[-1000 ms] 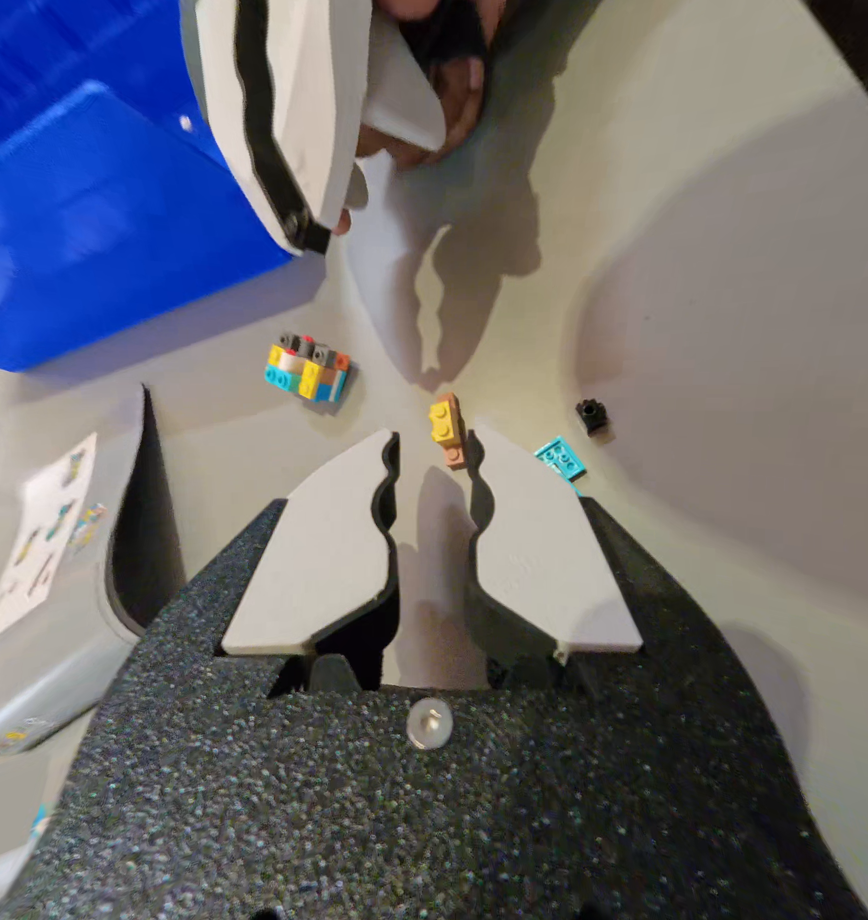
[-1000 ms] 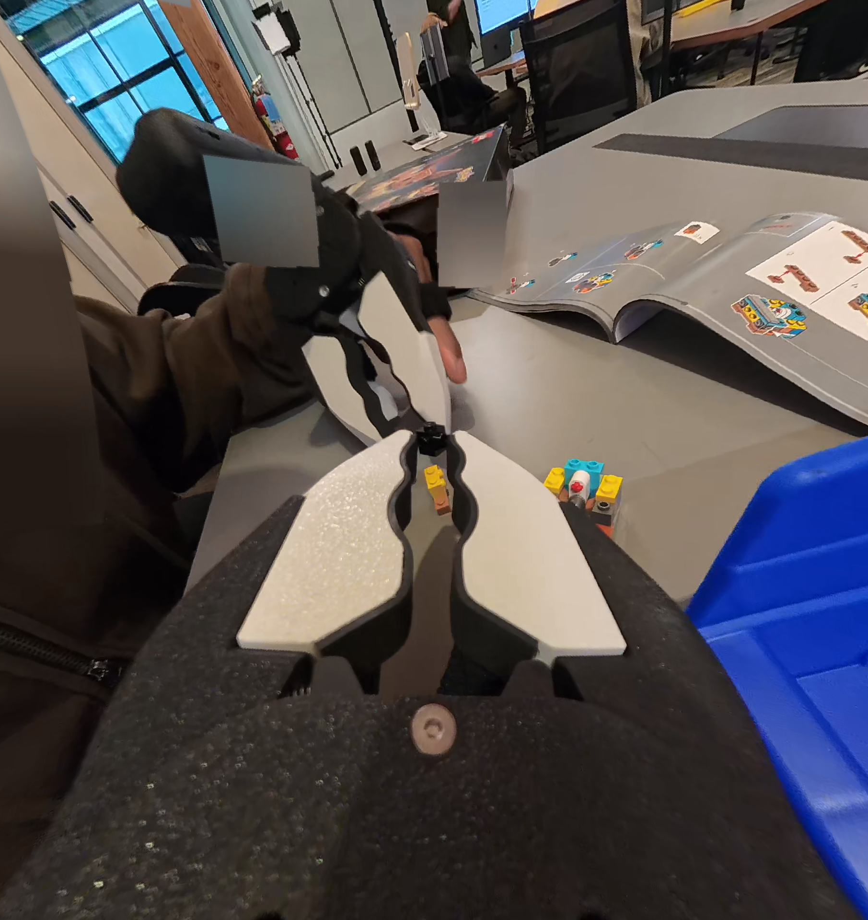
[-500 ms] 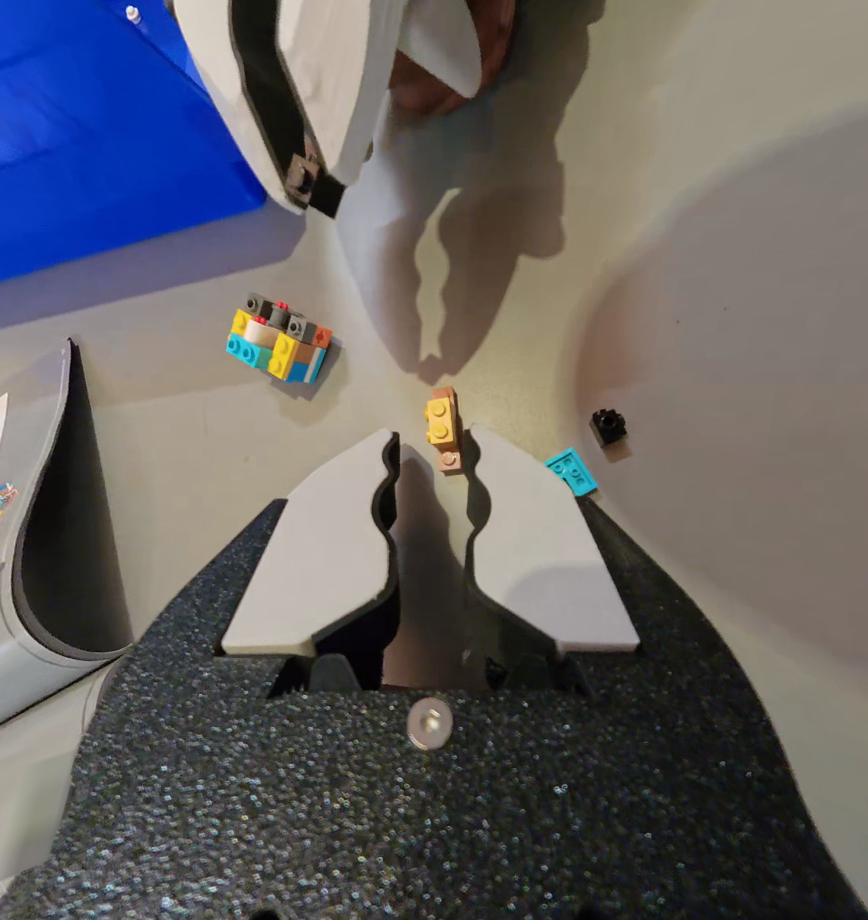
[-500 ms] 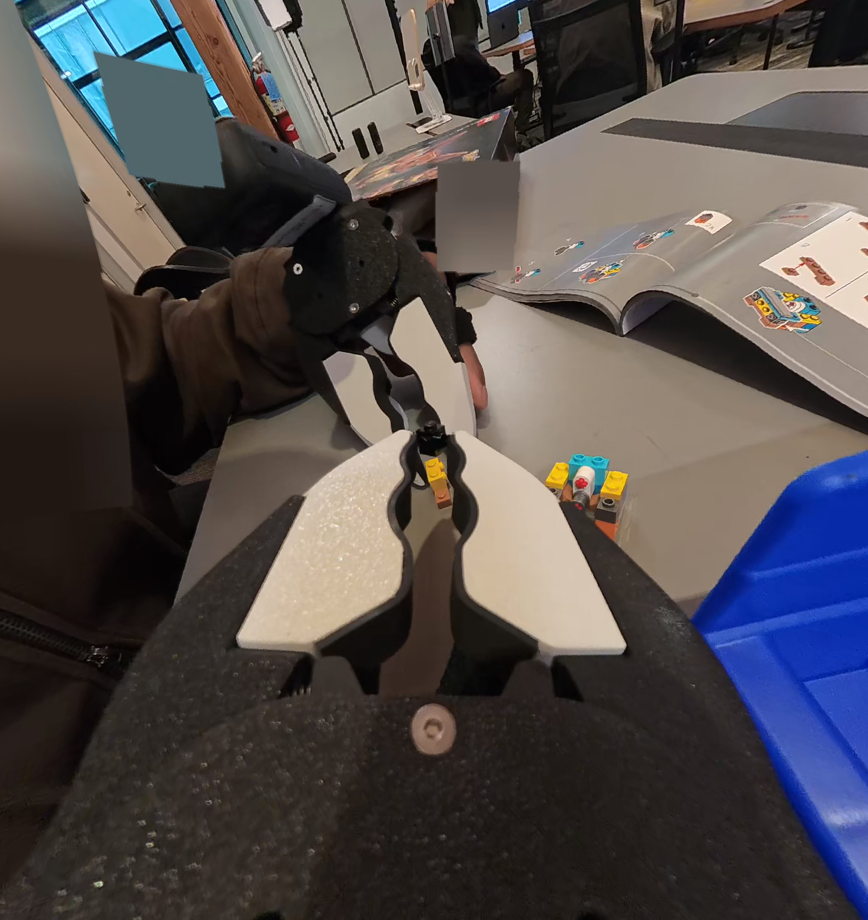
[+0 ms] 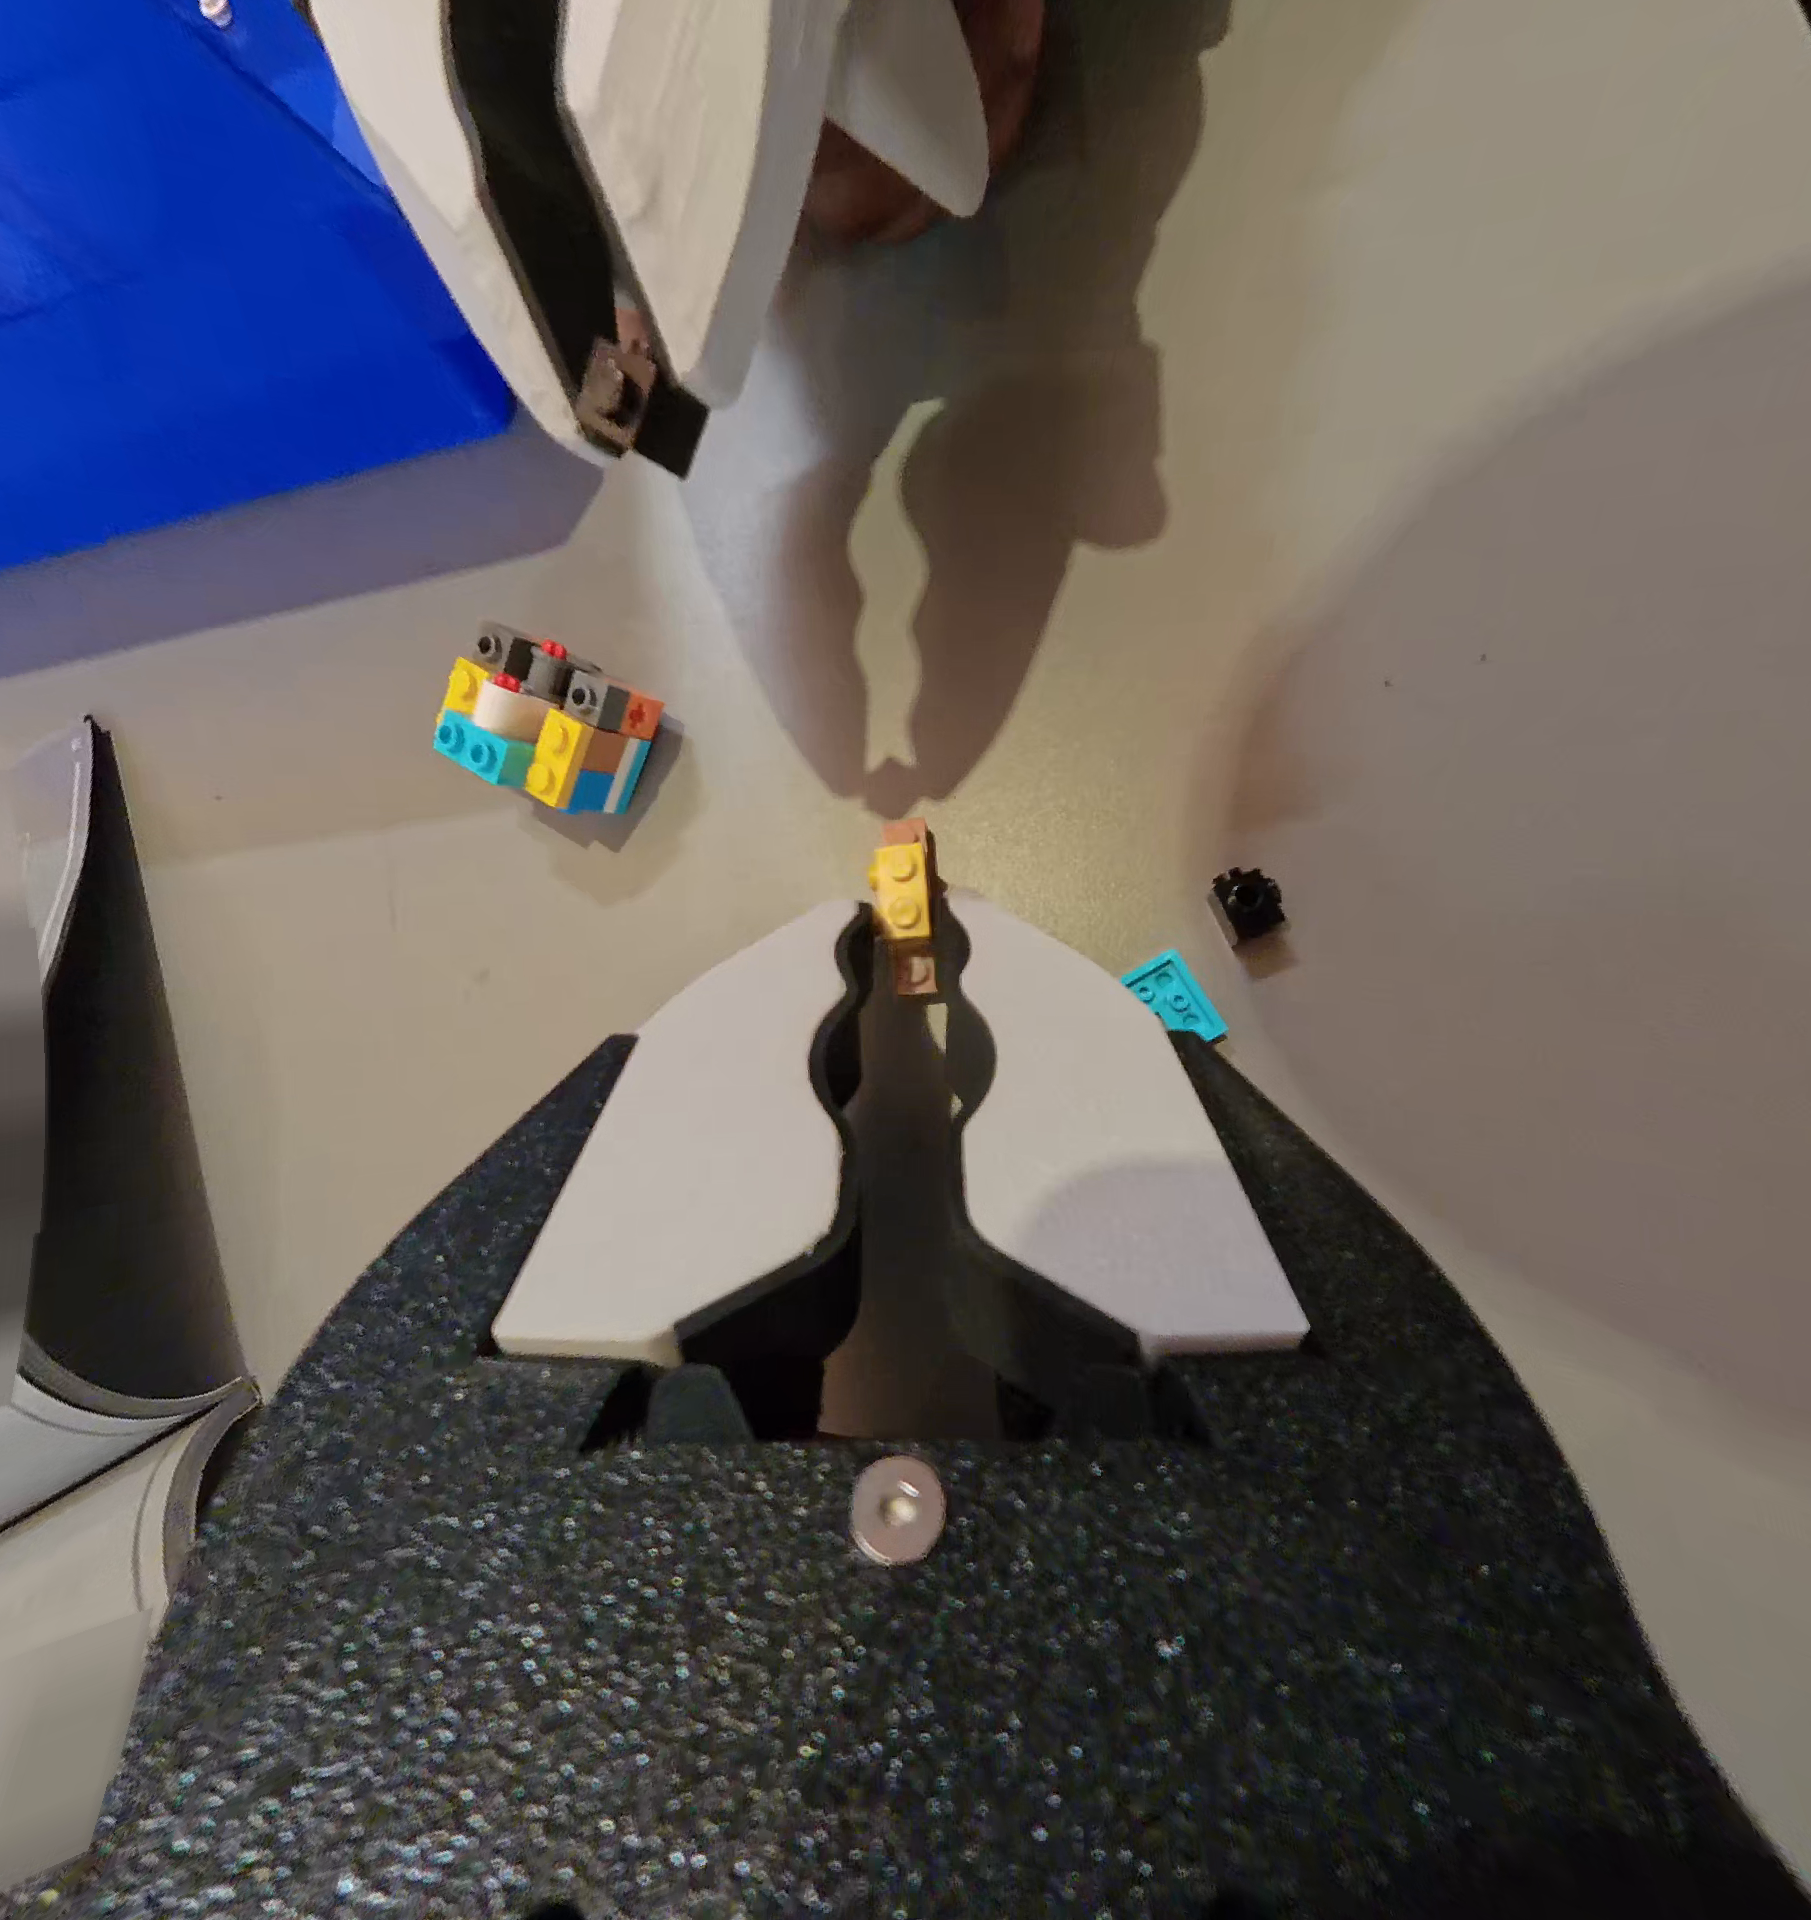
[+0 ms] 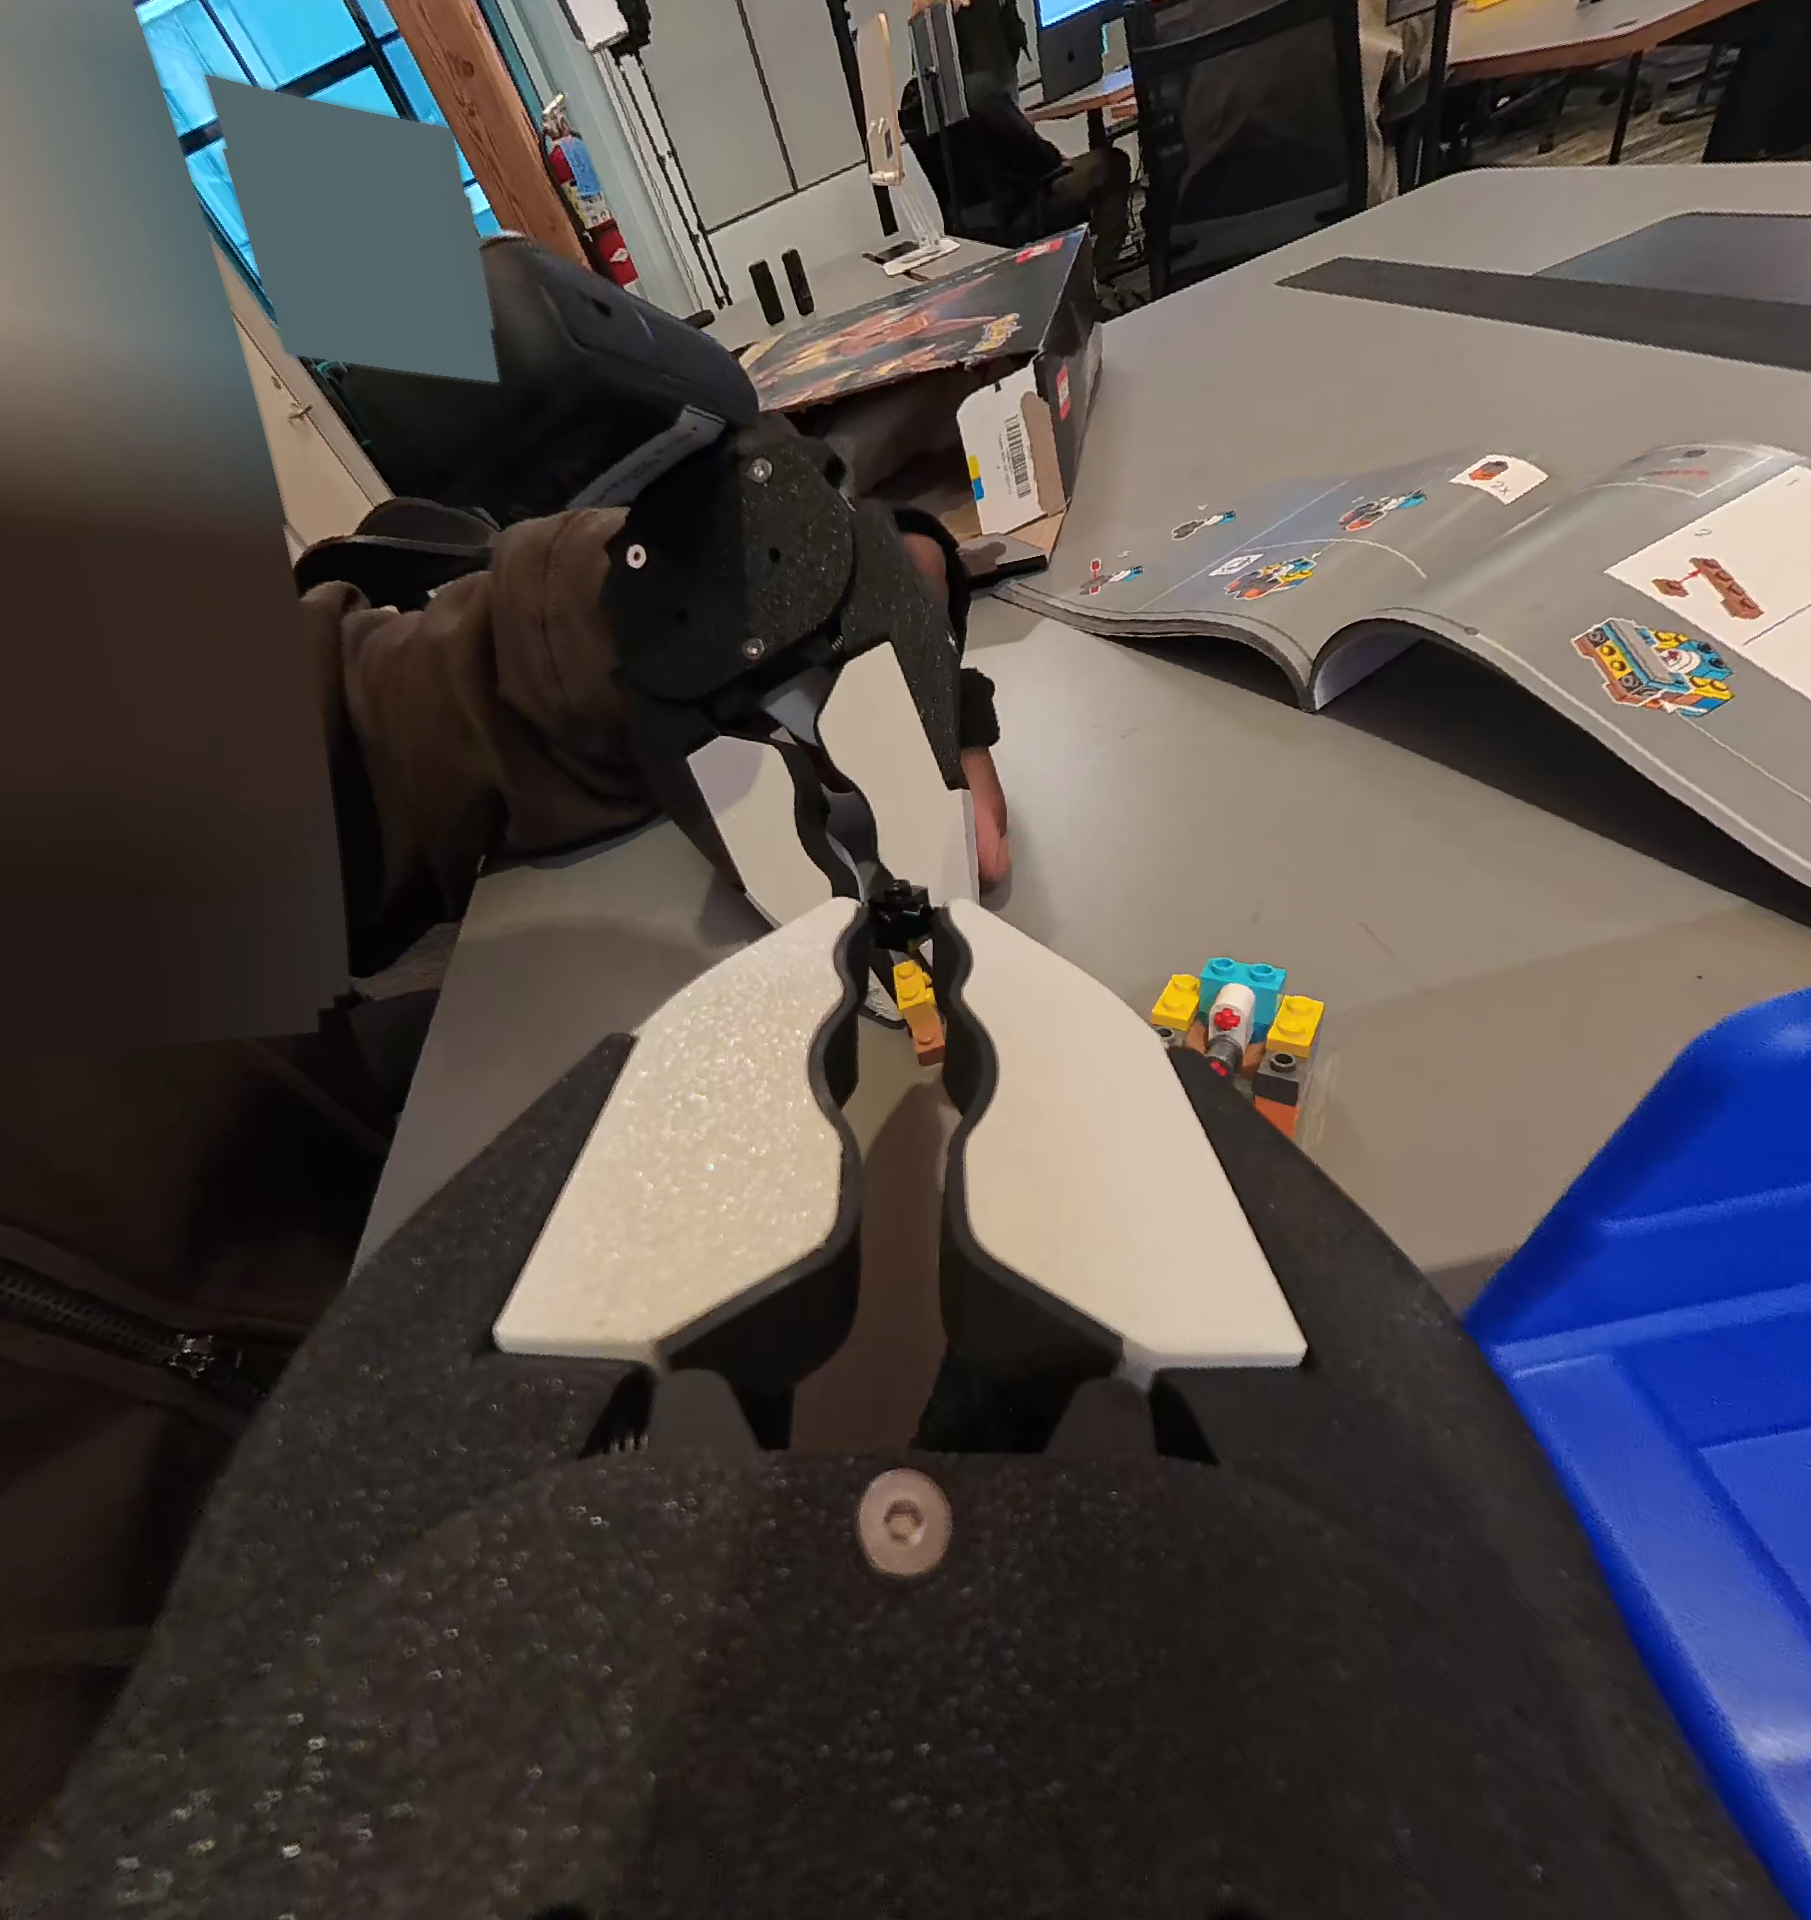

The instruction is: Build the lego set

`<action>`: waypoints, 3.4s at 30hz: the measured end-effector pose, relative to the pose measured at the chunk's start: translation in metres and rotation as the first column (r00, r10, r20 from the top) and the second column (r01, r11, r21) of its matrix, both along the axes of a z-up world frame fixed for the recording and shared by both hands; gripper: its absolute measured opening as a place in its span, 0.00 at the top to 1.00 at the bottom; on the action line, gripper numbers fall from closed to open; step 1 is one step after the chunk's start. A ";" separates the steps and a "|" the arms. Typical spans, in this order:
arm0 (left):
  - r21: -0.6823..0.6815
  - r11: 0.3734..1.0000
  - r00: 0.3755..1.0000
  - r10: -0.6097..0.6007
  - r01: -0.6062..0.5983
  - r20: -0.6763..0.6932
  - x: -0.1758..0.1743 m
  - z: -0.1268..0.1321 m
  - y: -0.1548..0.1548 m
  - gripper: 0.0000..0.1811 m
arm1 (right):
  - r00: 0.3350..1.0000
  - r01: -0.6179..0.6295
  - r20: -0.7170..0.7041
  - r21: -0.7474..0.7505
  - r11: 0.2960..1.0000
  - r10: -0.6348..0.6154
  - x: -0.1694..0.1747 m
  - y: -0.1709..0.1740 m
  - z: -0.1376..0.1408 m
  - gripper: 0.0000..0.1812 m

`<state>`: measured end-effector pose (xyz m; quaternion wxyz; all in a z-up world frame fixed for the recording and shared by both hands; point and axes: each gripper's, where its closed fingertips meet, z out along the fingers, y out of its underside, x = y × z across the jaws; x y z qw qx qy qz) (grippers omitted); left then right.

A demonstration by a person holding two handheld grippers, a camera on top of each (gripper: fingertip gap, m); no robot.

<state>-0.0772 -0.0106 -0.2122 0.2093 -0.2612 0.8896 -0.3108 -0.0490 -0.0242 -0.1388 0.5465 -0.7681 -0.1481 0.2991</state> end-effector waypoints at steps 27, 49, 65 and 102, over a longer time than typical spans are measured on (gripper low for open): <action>-0.171 0.980 0.974 -0.060 0.098 0.217 0.004 0.046 -0.017 0.94 | 0.987 -0.158 0.027 0.062 0.986 0.156 -0.027 -0.015 0.005 0.94; -0.225 0.956 0.961 -0.132 0.188 0.244 -0.007 0.062 -0.034 0.95 | 0.971 -0.236 0.037 0.060 0.970 0.234 -0.040 -0.021 0.003 0.94; -0.224 0.955 0.966 -0.146 0.194 0.211 -0.010 0.059 -0.036 0.94 | 0.968 -0.248 0.058 0.030 0.968 0.246 -0.043 -0.022 -0.002 0.94; -0.233 0.939 0.964 -0.224 0.254 0.146 -0.020 0.050 -0.049 0.94 | 0.914 -0.342 0.230 -0.011 0.940 0.335 -0.052 -0.035 -0.018 0.92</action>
